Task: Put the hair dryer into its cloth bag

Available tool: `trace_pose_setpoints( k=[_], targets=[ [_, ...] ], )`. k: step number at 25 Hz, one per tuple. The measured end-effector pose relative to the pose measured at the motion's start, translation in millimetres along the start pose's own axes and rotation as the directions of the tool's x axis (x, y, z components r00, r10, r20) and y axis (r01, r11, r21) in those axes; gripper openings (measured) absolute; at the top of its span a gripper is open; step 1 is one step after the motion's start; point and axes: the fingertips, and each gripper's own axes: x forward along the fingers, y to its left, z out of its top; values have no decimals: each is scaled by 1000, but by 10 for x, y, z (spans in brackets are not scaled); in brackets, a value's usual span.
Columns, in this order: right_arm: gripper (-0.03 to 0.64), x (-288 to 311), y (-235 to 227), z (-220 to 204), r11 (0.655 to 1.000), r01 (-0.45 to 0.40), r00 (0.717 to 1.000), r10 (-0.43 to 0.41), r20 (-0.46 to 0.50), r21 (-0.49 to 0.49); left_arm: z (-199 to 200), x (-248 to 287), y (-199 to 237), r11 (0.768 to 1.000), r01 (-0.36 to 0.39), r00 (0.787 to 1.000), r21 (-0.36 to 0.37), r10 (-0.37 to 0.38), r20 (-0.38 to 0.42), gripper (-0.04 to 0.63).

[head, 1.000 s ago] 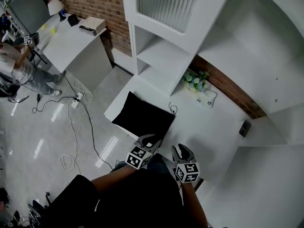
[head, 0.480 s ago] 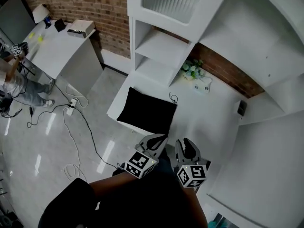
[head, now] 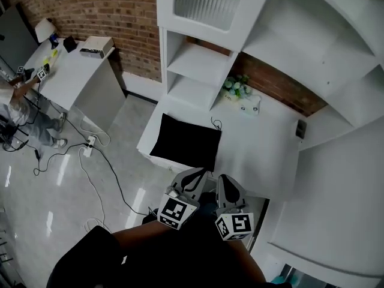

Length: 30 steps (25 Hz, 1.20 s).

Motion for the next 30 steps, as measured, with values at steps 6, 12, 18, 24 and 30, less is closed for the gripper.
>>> trace_pose_setpoints(
  k=[6,12,18,24,30],
  targets=[
    [18,85,121,268,995,26,997,-20,70,-92,105,-49,48,999,-5,1000,48,4,15,18],
    [18,128,177,251,997,29,995,-22,101,-76,59,-167,169,999,-26,1000,46,26,6,18],
    [18,150,205,186,997,50,993,-43,112,-62,129,-211,130,999,-4,999,33,3,33,18],
    [18,76,253,157,995,72,991,-63,118,-74,43,-222,72,998,53,998,27,-53,15,18],
    [18,18,132,145,992,101,989,-92,114,-78,-23,-139,-3,997,81,997,9,-81,6,18]
  ],
)
